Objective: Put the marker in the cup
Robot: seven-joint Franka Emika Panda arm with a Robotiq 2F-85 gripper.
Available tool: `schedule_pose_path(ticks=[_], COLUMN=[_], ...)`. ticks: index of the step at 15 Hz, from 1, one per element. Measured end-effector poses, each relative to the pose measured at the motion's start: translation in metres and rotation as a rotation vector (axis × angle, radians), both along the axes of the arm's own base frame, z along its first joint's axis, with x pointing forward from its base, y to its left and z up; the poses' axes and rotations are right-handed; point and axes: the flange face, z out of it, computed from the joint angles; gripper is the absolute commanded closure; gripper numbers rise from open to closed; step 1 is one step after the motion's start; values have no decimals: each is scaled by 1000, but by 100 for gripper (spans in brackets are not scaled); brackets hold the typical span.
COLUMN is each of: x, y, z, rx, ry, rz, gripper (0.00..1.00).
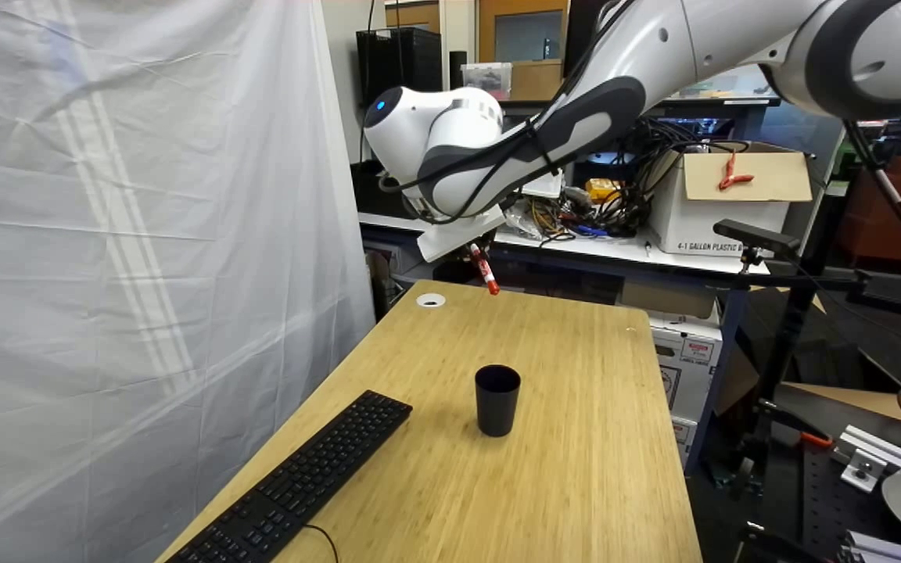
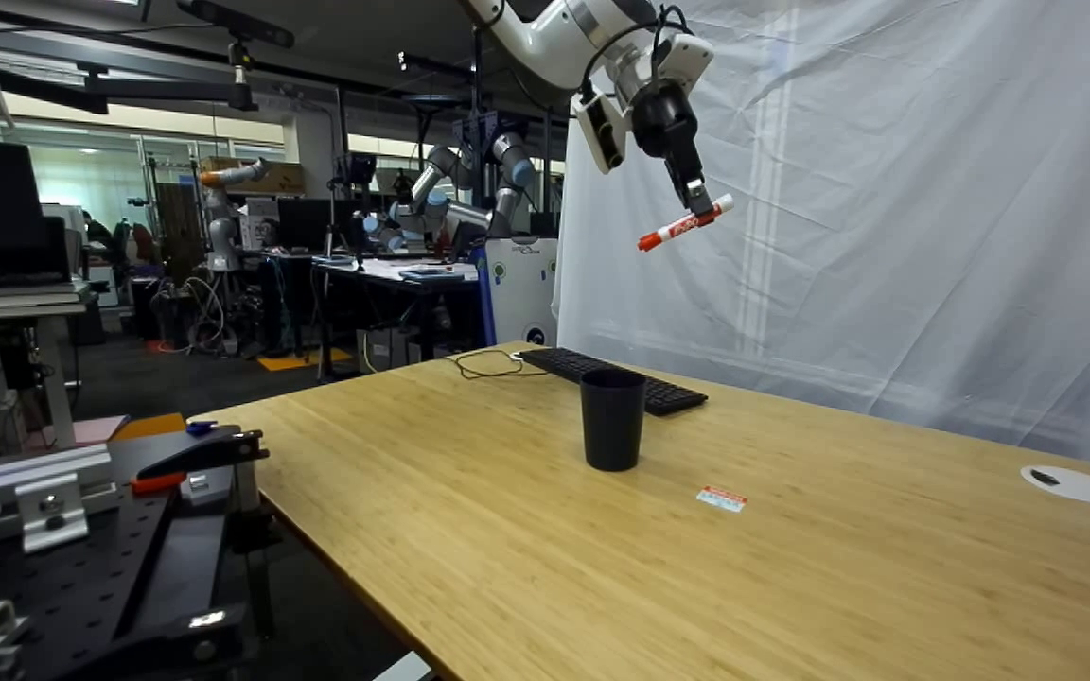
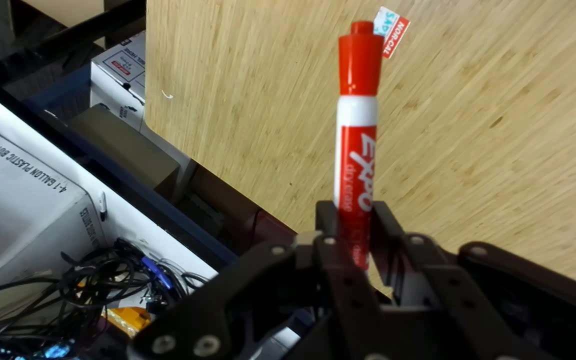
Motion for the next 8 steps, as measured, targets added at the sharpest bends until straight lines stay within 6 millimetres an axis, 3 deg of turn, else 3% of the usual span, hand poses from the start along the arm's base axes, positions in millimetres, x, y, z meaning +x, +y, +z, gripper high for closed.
schedule_pose_path(ticks=[4,8], x=[11,11], y=[-10,-4], z=[-30,-18], rx=[-22,-4], ry=[15,-52], rz=[-52,-119], gripper=[95,95])
